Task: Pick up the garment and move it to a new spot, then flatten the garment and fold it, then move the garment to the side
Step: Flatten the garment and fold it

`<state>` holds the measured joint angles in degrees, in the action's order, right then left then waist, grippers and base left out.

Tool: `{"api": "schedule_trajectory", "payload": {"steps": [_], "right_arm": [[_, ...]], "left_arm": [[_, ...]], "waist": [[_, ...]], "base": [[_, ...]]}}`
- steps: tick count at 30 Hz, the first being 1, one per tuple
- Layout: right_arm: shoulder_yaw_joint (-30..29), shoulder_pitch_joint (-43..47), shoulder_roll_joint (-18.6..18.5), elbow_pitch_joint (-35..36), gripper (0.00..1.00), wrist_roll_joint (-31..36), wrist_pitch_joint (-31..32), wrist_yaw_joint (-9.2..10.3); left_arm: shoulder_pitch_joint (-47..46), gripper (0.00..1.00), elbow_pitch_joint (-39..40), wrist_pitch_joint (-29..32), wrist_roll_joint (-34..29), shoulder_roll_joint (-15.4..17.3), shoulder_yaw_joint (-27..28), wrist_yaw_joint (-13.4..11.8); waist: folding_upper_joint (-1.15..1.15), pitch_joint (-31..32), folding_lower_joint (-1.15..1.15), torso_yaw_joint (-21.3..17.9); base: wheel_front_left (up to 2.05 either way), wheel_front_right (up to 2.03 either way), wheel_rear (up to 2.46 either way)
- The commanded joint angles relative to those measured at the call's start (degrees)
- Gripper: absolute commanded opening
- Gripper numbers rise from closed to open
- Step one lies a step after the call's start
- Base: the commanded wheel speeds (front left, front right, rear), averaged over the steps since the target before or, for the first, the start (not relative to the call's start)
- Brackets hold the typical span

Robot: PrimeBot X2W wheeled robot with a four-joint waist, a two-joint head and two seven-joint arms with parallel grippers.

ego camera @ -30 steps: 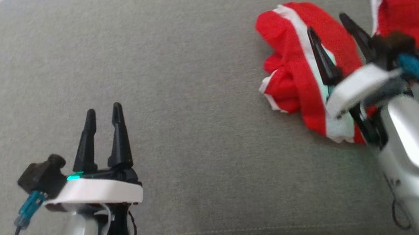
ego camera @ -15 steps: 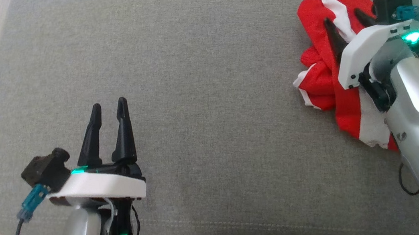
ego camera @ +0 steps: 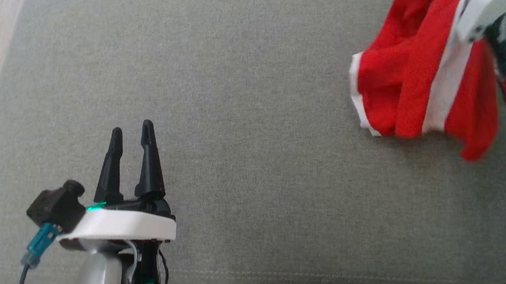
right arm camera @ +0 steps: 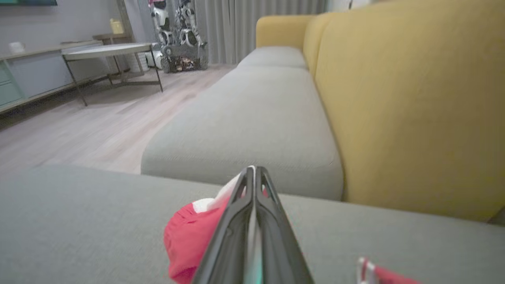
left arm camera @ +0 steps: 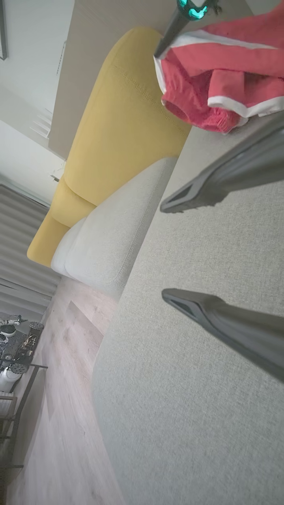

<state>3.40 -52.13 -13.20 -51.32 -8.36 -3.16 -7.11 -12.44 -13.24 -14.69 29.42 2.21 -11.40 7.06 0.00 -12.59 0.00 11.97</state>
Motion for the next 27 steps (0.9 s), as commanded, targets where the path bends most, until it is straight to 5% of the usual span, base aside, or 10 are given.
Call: {"api": "schedule_trajectory", "payload": {"steps": [1, 14, 18, 23, 27], "right_arm": [[1.2, -3.46, -0.56, 2.33, 0.0, 1.06, -1.29, -0.37], [16.32, -8.38, -1.43, 13.95, 0.0, 7.09, -8.44, -0.37], [28.99, -3.49, 0.56, 17.23, 0.0, 5.07, -6.8, -0.37], [47.76, 3.77, 1.45, 18.82, 0.0, -4.96, -2.76, -0.37], [56.75, 5.87, 0.42, 17.28, 0.0, -11.31, -1.83, -0.37]], "left_arm": [[-1.54, 1.0, 1.64, -0.3, 0.37, 0.66, 1.99, 0.12], [0.87, 1.0, 2.67, -0.3, 0.76, 0.66, 1.44, -0.57], [1.78, 1.0, 2.94, -0.3, 0.72, 0.66, 1.45, -0.65], [1.67, 1.0, 2.68, -0.3, 0.72, 0.66, 0.94, -0.65], [1.12, 1.0, 2.37, -0.3, 0.63, 0.66, 0.58, -0.65]], "waist": [[0.0, 1.0, 0.0, -0.32], [0.0, 4.89, 0.0, -0.33], [0.0, 4.93, 0.0, -0.07], [0.0, 4.14, 0.0, 0.41], [0.0, 3.34, 0.0, 0.56]], "base": [[0.0, 0.0, 0.0], [0.0, 0.0, 0.0], [0.0, 0.0, 0.0], [0.0, 0.0, 0.0], [0.0, 0.0, 0.0]]}}
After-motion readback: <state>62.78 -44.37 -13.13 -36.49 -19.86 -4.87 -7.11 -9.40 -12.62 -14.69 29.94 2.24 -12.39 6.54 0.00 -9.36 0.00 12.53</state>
